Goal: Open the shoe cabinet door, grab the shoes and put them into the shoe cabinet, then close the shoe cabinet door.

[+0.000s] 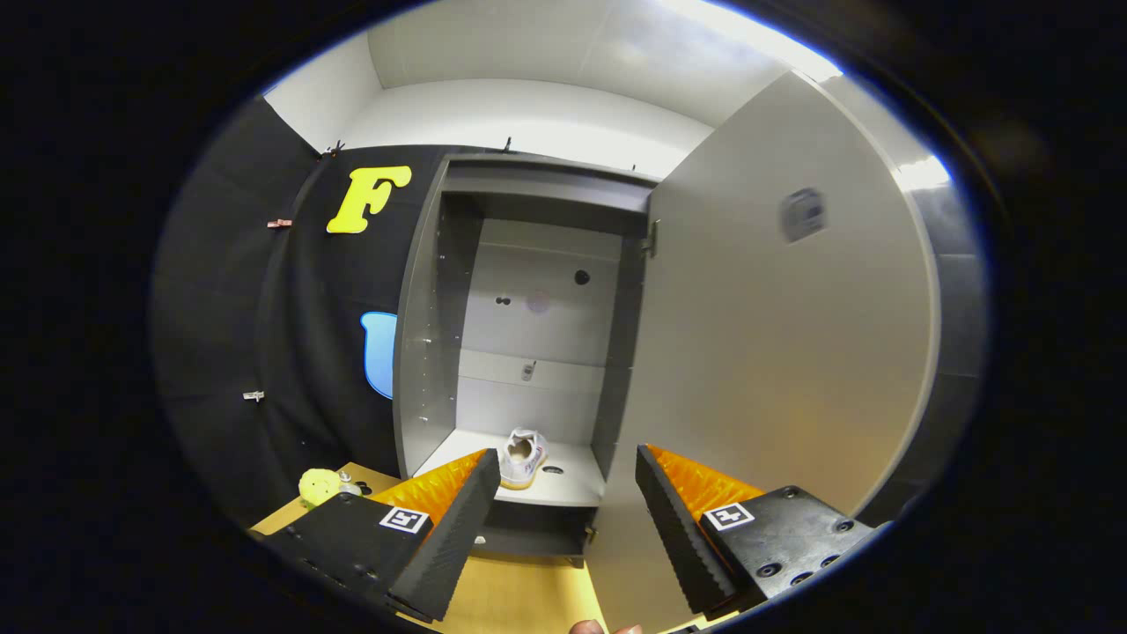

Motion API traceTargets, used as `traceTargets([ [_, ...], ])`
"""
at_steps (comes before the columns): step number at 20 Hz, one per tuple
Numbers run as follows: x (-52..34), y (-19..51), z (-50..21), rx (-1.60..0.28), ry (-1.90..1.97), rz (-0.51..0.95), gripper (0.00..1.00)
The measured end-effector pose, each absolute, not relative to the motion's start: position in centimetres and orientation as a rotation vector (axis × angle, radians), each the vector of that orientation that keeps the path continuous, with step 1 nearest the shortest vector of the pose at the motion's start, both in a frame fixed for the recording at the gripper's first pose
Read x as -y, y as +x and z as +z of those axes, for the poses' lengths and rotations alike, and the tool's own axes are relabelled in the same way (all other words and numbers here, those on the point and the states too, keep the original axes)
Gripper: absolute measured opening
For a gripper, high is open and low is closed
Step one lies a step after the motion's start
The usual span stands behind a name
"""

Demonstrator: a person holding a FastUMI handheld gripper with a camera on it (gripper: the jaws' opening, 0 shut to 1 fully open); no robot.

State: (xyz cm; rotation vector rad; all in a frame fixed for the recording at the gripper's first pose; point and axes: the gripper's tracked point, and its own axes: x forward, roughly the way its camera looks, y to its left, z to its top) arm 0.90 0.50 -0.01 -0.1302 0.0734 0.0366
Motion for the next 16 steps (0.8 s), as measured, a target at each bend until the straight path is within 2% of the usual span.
traceTargets([
  [9, 15.3, -7.4, 2.0, -0.100, -0.095, -0.244, 0.97],
  [12, 20.8, -7.7, 1.6, -0.111, -0.140, -0.331, 0.97],
  [16, 25.2, -5.9, -0.1, -0.153, -0.106, -0.368, 0.97],
])
